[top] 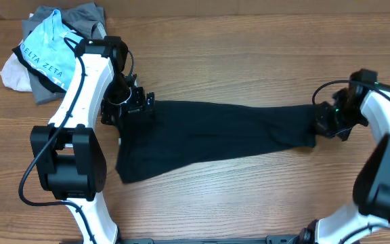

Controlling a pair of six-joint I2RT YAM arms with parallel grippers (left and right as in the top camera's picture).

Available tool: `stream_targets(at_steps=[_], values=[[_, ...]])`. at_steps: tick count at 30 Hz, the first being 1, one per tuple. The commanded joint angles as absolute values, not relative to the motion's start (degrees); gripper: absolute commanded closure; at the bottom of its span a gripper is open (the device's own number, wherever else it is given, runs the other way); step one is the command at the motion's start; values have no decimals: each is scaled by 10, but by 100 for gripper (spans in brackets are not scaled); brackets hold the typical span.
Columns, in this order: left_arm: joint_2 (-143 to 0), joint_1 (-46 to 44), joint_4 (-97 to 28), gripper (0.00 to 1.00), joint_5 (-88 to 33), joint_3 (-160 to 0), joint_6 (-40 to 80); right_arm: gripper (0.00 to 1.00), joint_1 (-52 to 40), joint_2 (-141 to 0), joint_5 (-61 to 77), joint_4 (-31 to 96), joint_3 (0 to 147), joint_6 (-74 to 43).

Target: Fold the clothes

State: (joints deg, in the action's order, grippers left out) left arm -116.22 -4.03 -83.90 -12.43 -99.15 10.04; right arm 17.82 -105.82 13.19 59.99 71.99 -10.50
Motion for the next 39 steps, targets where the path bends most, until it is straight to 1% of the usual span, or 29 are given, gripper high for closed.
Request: stream_targets(at_steps=[1,8,11,15,28,35,39], values=[[-1151,-42,-833,0,-132,-1000,88,96,140,-987,40,606,727,-149],[-1151,-42,-833,0,-131,-1000,88,96,52,-974,-31,626,723,-181],[-1151,-42,-833,0,-132,-1000,88,96,1,-974,-34,616,723,-188],[-1151,-42,-833,0,-131,-1000,88,96,-34,-975,-34,610,723,-199],[-1151,-42,-834,0,-132,-1000,88,96,-108,-982,-34,588,710,-226],[-1151,-42,-835,0,-132,-1000,88,96,-137,-982,-30,536,656,-228],[-1151,-42,-835,0,-132,-1000,88,96,-149,-982,2,500,637,-228]])
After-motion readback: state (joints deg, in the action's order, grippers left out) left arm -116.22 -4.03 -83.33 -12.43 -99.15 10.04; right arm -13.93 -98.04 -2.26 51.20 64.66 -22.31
